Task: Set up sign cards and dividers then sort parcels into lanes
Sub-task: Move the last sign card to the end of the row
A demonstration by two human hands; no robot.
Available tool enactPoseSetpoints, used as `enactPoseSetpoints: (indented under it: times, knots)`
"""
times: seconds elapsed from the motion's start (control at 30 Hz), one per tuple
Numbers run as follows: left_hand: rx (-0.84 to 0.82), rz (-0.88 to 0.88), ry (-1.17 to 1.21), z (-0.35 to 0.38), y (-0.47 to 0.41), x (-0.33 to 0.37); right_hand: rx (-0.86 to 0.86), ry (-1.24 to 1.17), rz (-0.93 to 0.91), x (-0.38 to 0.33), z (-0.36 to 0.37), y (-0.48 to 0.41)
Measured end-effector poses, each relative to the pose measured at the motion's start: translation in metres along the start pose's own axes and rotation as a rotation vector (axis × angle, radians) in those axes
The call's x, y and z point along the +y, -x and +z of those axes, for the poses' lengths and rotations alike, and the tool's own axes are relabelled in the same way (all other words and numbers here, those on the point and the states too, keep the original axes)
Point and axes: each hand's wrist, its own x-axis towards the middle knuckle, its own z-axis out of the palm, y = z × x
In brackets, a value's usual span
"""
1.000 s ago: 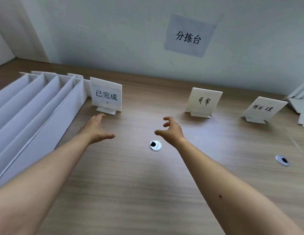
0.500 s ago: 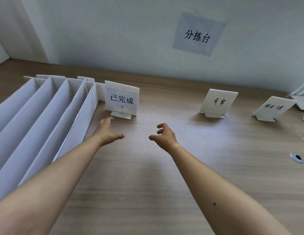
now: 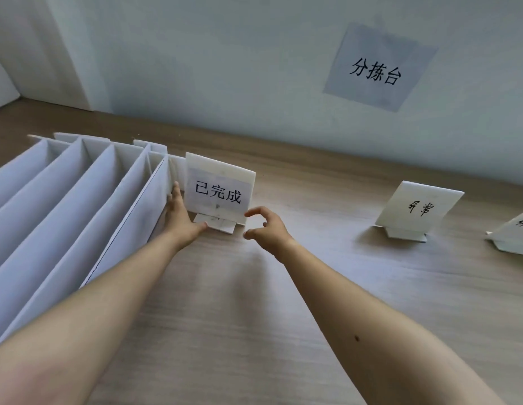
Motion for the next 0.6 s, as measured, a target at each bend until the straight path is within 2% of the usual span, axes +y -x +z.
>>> enactPoseSetpoints:
  times: [0.1, 0.2, 0.37, 0.6]
  knots:
    - [0.036, -0.079, 0.059, 0.008, -0.02, -0.005, -0.054, 0.035, 0.0, -0.001, 0.007, -0.023]
    - [0.054, -0.151, 0.031, 0.008, -0.038, -0.008, -0.065, -0.05, 0.016, 0.0, 0.009, -0.037]
    - [0.017, -0.102, 0.054, 0.011, -0.058, -0.012, -0.106, -0.151, 0.075, 0.006, 0.01, -0.049]
    - [-0.014, -0.068, 0.206, 0.052, -0.05, 0.014, -0.001, -0.22, 0.043, 0.017, -0.026, -0.053]
